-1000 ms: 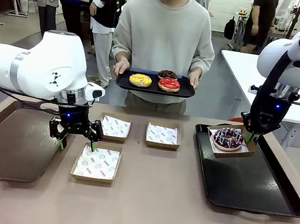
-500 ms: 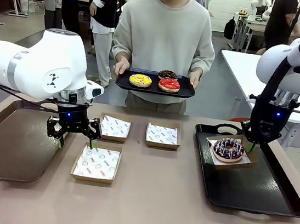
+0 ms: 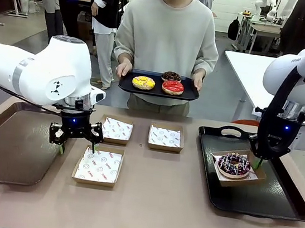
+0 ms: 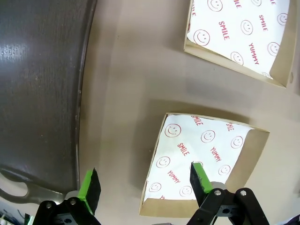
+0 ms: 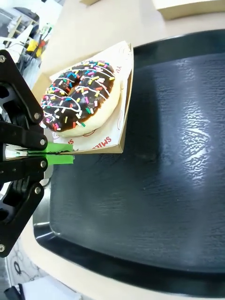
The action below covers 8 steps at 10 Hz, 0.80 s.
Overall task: Individually package the donuts and arrange them on the tray.
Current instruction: Place the picked Paper togo box on the Handle tray while simultaneously picking up another Paper togo box from the table with the other hand.
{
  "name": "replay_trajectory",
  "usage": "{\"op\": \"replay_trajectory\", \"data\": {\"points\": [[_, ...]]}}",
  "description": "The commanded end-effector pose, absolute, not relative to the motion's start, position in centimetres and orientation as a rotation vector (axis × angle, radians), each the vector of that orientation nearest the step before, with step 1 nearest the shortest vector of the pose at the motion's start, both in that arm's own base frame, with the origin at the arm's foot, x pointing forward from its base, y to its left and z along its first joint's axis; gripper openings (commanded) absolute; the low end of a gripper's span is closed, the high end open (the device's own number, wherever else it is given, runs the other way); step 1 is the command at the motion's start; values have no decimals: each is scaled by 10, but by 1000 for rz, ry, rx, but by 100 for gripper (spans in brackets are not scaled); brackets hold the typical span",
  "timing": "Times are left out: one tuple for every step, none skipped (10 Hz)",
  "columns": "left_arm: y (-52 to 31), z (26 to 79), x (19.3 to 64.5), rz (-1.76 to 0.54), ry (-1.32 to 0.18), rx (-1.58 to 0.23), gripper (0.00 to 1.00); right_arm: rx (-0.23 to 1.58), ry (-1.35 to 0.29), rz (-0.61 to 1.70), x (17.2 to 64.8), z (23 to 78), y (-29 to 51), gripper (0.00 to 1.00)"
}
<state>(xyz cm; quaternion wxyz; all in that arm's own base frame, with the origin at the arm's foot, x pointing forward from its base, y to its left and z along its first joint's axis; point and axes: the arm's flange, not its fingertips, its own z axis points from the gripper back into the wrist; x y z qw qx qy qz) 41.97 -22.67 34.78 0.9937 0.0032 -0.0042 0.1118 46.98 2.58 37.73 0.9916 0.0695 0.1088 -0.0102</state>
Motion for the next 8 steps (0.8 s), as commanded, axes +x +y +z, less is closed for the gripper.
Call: {"op": "replay_trajectory", "data": {"points": [[-236, 334, 429, 253, -44, 43, 100, 169, 199, -45, 463, 367, 26, 1], [-238, 331, 428, 250, -48, 49, 100, 173, 194, -48, 463, 364, 26, 1], [-239, 328, 427, 255, -56, 51, 100, 174, 189, -50, 463, 362, 25, 1], [-239, 326, 426, 252, -57, 52, 100, 175, 187, -49, 464, 359, 25, 1], [-237, 325, 426, 248, -56, 50, 100, 177, 184, -53, 464, 359, 25, 1], [-236, 325, 424, 241, -52, 40, 100, 174, 183, -54, 464, 359, 24, 1], [-235, 326, 423, 231, -54, 35, 100, 171, 179, -58, 464, 358, 25, 1], [-235, 326, 423, 224, -54, 32, 100, 168, 168, -69, 465, 357, 25, 1]]}}
